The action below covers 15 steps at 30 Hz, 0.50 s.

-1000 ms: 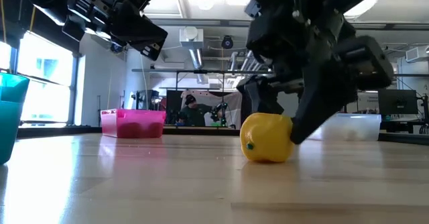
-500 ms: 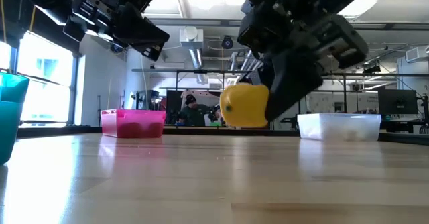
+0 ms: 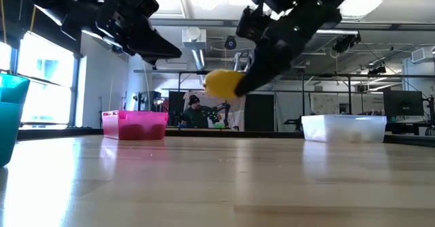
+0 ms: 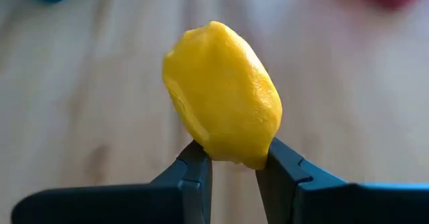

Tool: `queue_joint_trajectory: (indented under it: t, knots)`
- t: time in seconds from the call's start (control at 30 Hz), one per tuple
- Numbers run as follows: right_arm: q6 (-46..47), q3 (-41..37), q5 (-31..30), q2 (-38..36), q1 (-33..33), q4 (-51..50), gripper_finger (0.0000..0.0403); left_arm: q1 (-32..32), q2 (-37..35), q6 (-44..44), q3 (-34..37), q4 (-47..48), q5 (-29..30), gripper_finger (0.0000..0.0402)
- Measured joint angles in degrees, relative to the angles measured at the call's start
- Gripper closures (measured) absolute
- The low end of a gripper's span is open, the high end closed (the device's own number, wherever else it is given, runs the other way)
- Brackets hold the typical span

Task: Sort produce into baskets
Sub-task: Put the yellow lemon in the blue bin

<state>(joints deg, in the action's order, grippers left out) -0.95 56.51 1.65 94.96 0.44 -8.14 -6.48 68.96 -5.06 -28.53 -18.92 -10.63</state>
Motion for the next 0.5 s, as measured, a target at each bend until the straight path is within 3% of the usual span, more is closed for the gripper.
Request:
queue_joint_trajectory:
  t: [0.17, 0.3, 0.5]
  knots:
    - [0.8, 0.0, -7.3, -3.1, -2.6, -0.6, 0.0330, 0.7, 1.3, 0.4, 0.0, -0.6, 2.7, 0.0300]
    - [1.0, 0.0, -7.7, -4.4, -3.6, 1.0, 0.0330, 1.0, 3.5, 1.7, 0.0, -2.3, 8.2, 0.0247]
    - [0.9, 0.0, -7.6, -4.5, -3.6, 4.5, 0.0330, 1.0, 8.1, 2.4, -0.1, -11.4, 9.2, 0.0183]
